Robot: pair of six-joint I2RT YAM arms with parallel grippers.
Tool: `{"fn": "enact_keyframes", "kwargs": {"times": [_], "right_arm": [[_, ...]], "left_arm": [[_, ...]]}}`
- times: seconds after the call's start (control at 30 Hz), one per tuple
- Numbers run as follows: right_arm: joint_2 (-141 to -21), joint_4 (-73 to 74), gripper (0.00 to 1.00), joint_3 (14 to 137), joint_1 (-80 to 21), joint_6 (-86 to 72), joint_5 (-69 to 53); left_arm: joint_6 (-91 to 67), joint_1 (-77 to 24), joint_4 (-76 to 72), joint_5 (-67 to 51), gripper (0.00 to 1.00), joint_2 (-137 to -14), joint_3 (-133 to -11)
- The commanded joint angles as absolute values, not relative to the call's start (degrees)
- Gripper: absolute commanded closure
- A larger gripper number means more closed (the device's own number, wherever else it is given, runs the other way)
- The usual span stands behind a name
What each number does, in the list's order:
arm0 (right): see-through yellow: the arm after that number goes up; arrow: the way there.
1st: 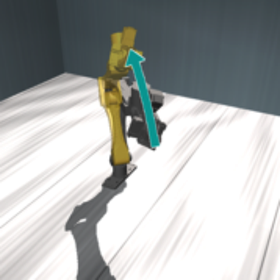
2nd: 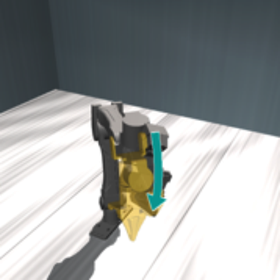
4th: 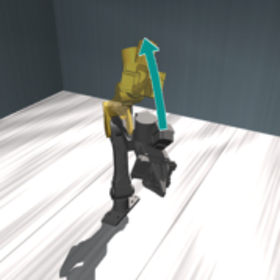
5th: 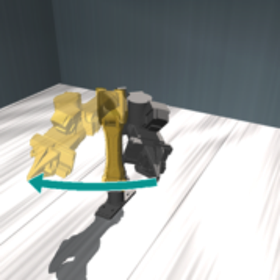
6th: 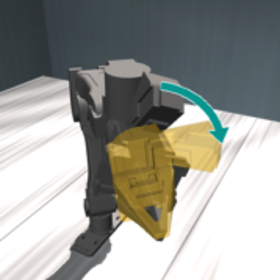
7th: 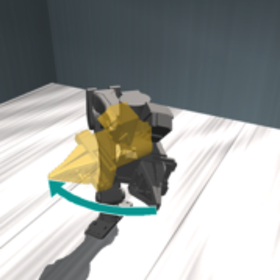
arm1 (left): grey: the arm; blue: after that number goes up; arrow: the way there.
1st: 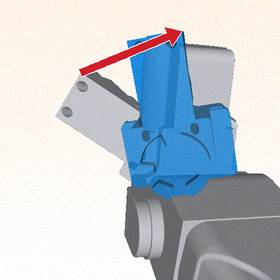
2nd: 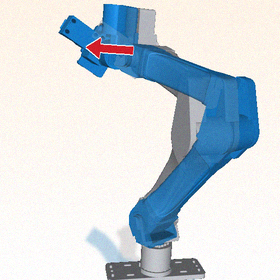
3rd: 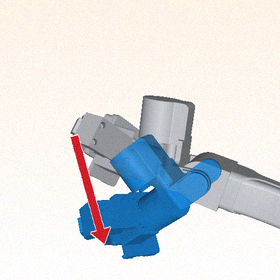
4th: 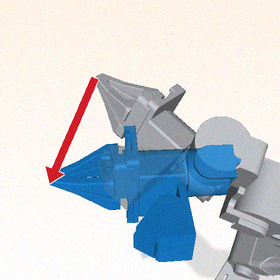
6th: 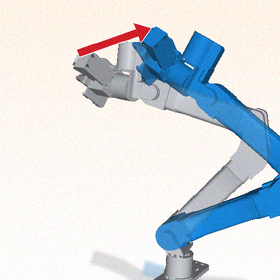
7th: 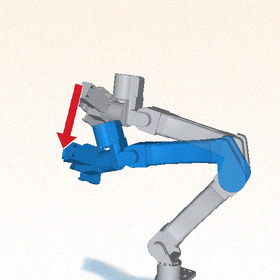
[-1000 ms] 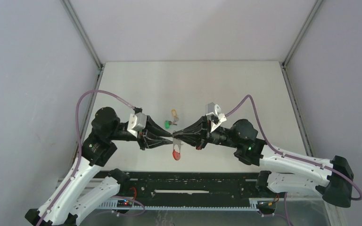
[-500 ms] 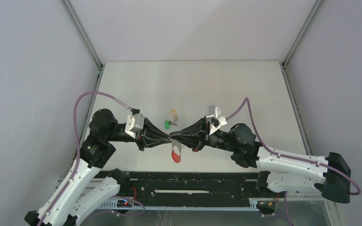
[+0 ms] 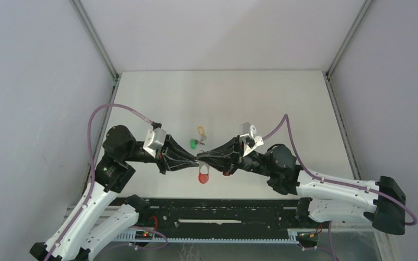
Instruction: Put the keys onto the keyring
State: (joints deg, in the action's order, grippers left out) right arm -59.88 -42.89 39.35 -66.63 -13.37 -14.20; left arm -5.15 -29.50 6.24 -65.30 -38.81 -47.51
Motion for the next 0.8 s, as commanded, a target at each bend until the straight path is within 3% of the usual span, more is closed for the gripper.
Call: {"fn": "enact_keyframes", "kwargs": {"times": [0.0, 0.17, 0.3, 0.33, 0.4, 0.5, 0.57, 0.77], "right_arm": [[-59.1, -46.6, 1.0, 39.1, -67.1, -13.7, -13.2], [-58.5, -46.4, 1.0, 38.8, -67.2, -13.5, -13.0], [-58.2, -44.8, 0.99, 38.8, -66.8, -13.0, -14.6], [-57.9, -43.5, 0.92, 39.0, -66.3, -13.0, -15.8], [-56.3, -36.8, 0.67, 40.7, -64.5, -12.8, -18.9], [-54.6, -23.3, 0.5, 46.8, -61.5, -9.2, -24.5], [-54.9, -12.5, 0.45, 52.4, -60.0, -4.9, -27.3], [-61.6, 12.8, 0.46, 67.3, -57.8, 6.3, -33.9]], "left_arm": [[-7.1, -29.4, 2.7, -65.5, 0.84, -39.1, -46.8], [-5.9, -29.3, 3.6, -64.7, 0.99, -38.9, -46.6], [-5.1, -29.4, 3.7, -63.3, 1.0, -38.8, -46.9], [-4.1, -29.4, 4.4, -63.1, 1.0, -38.6, -47.0], [-0.7, -29.4, 8.0, -62.8, 1.0, -38.8, -47.7], [7.7, -29.4, 17.2, -62.8, 1.0, -39.4, -49.1], [12.1, -29.5, 20.7, -62.1, 1.0, -39.2, -49.2], [17.2, -30.8, 23.7, -60.3, 1.0, -39.6, -49.6]]}}
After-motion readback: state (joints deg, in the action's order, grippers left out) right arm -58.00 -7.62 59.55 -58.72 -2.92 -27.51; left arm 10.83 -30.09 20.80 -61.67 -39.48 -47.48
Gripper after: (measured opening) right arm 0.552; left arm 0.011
